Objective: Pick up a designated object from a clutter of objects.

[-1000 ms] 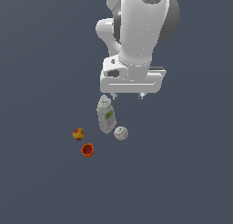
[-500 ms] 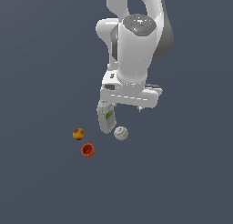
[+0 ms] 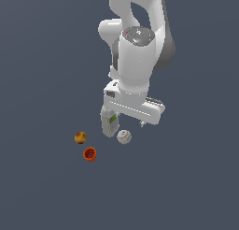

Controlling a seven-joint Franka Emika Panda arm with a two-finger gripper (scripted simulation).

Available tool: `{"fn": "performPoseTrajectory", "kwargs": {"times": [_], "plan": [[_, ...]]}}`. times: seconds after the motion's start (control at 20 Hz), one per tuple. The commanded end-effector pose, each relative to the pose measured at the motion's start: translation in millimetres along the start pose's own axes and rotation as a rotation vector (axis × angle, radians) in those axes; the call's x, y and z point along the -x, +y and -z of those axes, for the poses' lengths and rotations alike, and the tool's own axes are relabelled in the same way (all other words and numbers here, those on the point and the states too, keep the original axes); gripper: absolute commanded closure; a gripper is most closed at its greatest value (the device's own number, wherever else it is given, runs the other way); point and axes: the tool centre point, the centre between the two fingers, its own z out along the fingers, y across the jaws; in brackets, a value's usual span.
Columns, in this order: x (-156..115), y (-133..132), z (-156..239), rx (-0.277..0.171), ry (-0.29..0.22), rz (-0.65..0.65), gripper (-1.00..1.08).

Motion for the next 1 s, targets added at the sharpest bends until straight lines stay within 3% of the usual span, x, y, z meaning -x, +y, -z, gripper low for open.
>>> {"fn": "performPoseTrajectory", "kwargs": {"times": [0.0, 0.5, 0.95], "plan": [[19.0, 14.8, -56.2, 0.039, -0.073, -0.081, -0.92], [17.6, 21.8, -104.2, 0.041, -0.064, -0.317, -0.92], [18.0, 25.4, -121.5, 0.043, -0.060, -0.404, -0.92]]}}
